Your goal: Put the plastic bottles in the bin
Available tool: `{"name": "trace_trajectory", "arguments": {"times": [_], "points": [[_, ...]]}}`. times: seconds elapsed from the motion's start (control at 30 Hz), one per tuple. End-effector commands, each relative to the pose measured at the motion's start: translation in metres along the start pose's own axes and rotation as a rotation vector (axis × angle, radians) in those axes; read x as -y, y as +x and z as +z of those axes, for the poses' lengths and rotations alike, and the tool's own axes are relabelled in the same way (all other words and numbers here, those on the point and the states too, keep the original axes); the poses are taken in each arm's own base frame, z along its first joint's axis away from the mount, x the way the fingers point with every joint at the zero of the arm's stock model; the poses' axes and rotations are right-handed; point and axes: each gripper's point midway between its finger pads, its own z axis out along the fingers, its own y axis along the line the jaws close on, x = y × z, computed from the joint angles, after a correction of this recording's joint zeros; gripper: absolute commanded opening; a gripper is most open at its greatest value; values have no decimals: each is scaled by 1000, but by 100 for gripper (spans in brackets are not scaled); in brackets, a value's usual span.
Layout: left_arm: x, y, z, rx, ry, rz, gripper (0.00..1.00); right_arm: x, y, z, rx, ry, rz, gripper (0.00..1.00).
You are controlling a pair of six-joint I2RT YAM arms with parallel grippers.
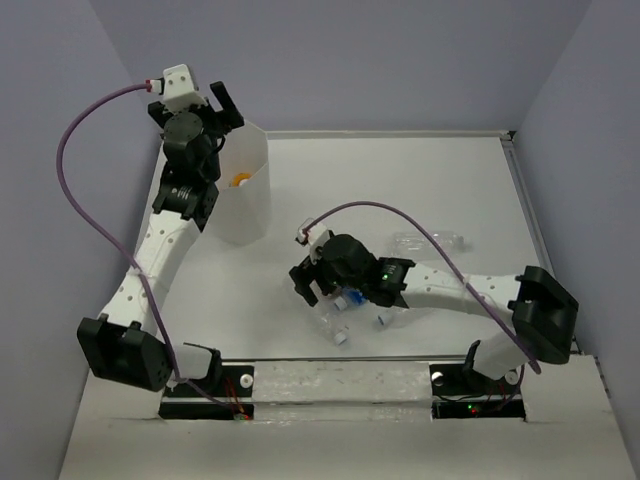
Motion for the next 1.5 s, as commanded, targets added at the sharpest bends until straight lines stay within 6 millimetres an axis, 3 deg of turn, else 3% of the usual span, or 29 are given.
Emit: {"name": "trace_trajectory", "arguments": {"times": [0.0,0.07,0.1,0.13,0.17,0.23,0.4,0.53,0.7,0.73,0.83,0.87,0.97,1.07,1.17,1.2,1.3,1.33,1.43,1.47], "points": [[3,-96,-55,204,97,-180,99,-1,-5,24,-59,59,-60,93],[6,-89,-70,184,153,-208,99,0,1,40,-106,72,-73,93],[10,-100,-89,199,213,-247,99,-5,4,44,-121,70,-81,93],[11,-96,-98,183,236,-255,99,-2,20,54,-172,83,-92,93],[13,-94,-108,175,265,-263,99,-4,13,59,-167,87,-92,93],[13,-79,-134,131,329,-271,99,-6,31,70,-234,90,-110,92],[-5,-52,-189,70,380,-269,99,-4,37,86,-275,125,-108,88],[-18,-32,-218,20,388,-251,99,-14,45,96,-308,114,-121,83],[-26,-20,-234,2,395,-237,99,-27,56,109,-339,114,-141,78],[-26,-19,-235,1,396,-232,99,-32,55,110,-336,110,-145,69],[-31,-15,-237,7,386,-216,99,-39,47,110,-314,103,-142,62],[-33,-13,-237,7,380,-207,99,-40,43,111,-308,101,-143,53],[-38,-8,-239,10,367,-182,99,-40,38,110,-297,104,-140,43],[-48,-4,-239,28,322,-172,99,-49,14,100,-244,85,-125,40],[-53,-6,-242,49,302,-188,99,-64,-28,77,-152,33,-98,40],[-53,-6,-243,52,305,-205,99,-66,-53,61,-92,22,-84,40],[-53,-4,-245,57,311,-226,99,-59,-98,31,32,37,-126,40],[-54,0,-246,52,310,-235,99,-58,-129,9,125,38,-128,40],[-58,12,-247,48,293,-259,99,-31,-181,-22,260,90,-162,40],[-60,14,-247,53,290,-266,99,-29,-214,-41,353,88,-149,40]]}}
